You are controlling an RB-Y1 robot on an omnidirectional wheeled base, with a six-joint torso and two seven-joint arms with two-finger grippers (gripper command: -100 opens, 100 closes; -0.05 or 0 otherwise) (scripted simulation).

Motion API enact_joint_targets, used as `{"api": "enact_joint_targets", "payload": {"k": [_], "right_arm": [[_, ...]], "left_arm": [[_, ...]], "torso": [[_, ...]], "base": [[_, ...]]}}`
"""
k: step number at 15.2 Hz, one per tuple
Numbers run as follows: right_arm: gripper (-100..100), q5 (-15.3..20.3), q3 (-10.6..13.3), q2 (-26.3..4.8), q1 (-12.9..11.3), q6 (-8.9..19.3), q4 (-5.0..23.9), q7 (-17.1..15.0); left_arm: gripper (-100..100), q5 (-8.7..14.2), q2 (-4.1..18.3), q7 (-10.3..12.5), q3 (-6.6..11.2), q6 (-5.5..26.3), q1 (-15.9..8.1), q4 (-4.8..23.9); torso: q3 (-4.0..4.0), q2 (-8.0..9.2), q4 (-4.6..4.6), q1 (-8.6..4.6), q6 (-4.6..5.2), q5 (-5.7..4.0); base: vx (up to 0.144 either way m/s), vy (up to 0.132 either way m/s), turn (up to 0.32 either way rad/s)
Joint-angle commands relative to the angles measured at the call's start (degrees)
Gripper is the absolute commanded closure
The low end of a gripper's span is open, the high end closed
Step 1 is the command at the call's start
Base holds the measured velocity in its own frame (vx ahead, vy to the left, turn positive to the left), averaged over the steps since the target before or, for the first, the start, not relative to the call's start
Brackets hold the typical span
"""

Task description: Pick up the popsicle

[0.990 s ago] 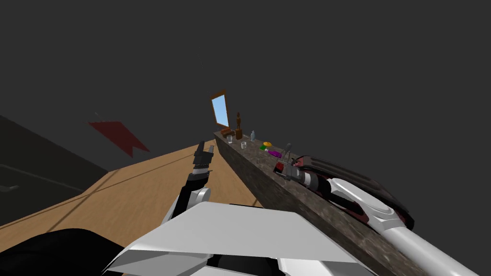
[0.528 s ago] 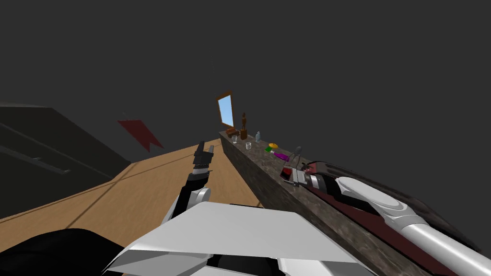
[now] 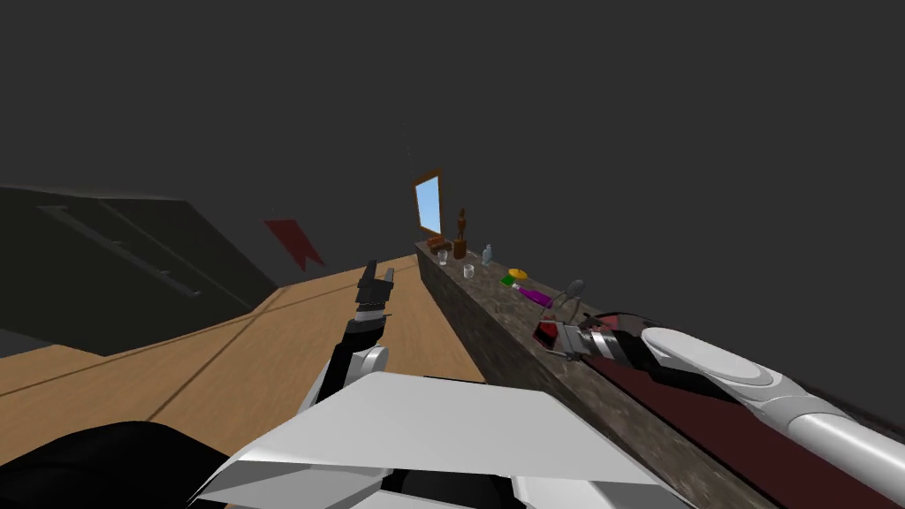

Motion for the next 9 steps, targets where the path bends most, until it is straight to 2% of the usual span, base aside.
{"api": "enact_joint_targets", "payload": {"k": [1,2,3,6,7,8,9], "right_arm": [[-100,2.82,1.66,-2.37,-0.38,-0.68,2.86,2.36],[-100,2.82,1.66,-2.37,-0.38,-0.68,3.27,2.36],[-100,4.91,2.74,-4.30,-0.05,-1.15,4.70,3.91],[-100,6.91,3.83,-6.03,0.35,-1.54,7.94,6.51],[-100,6.91,3.83,-6.03,0.35,-1.54,7.94,6.51],[-100,8.83,4.93,-7.57,0.79,-1.86,9.89,8.51],[-100,8.83,4.93,-7.57,0.79,-1.86,10.15,8.51]], "left_arm": [[0,0.00,0.00,0.00,0.00,0.00,0.00,0.00],[0,0.00,0.00,0.00,0.00,0.00,-0.01,0.00],[0,0.00,0.00,0.00,0.00,0.00,-0.01,0.00],[0,0.00,0.00,0.00,-0.01,0.00,-0.01,0.00],[0,0.00,0.00,0.00,-0.01,0.00,-0.01,0.00],[0,0.00,0.00,0.00,0.00,0.00,0.00,0.00],[0,0.00,0.00,0.00,0.00,0.00,0.00,0.00]], "torso": [[0.00,0.00,0.00,0.00,0.00,0.00],[-0.02,-0.03,-0.01,0.01,-0.06,0.00],[-0.02,-0.04,-0.01,0.03,-0.03,0.01],[-0.06,-0.09,-0.03,0.02,-0.08,0.00],[-0.06,-0.09,-0.03,0.02,-0.05,0.00],[-0.04,-0.06,-0.02,-0.03,-0.01,-0.02],[-0.03,-0.06,-0.02,-0.04,-0.03,-0.02]], "base": [[0.046,0.040,0.166],[0.049,0.046,0.221],[0.060,0.045,0.247],[0.054,0.047,0.239],[0.037,0.030,0.044],[0.046,0.033,0.107],[0.048,0.034,0.180]]}}
